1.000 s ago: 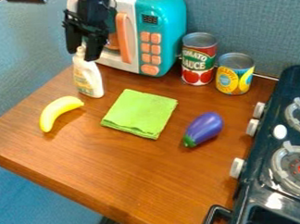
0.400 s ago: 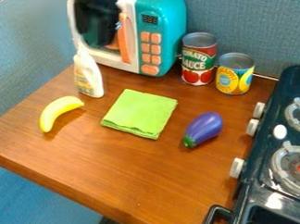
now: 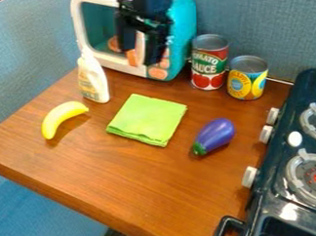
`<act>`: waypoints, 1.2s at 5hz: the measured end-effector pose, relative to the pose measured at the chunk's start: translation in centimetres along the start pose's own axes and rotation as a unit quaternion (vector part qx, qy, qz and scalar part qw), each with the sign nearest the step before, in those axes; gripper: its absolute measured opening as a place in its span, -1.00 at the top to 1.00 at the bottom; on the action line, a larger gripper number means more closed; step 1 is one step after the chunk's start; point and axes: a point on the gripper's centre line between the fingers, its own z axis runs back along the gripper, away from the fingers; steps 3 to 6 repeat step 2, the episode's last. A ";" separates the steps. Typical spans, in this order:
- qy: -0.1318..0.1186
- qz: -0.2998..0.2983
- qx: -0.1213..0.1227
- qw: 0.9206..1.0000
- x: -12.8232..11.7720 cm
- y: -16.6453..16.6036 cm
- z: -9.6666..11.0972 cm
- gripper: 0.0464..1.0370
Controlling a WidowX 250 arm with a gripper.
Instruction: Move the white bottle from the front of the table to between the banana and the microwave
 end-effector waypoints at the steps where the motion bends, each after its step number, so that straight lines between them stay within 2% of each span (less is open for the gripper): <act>1: -0.012 0.008 -0.026 1.000 -0.1 -2.8 0.4 -0.94; 2: 0.001 0.016 -0.014 1.000 -0.4 -3.8 -0.4 -0.94; 6: 0.001 0.016 -0.014 1.000 -0.4 -3.8 -0.4 -0.94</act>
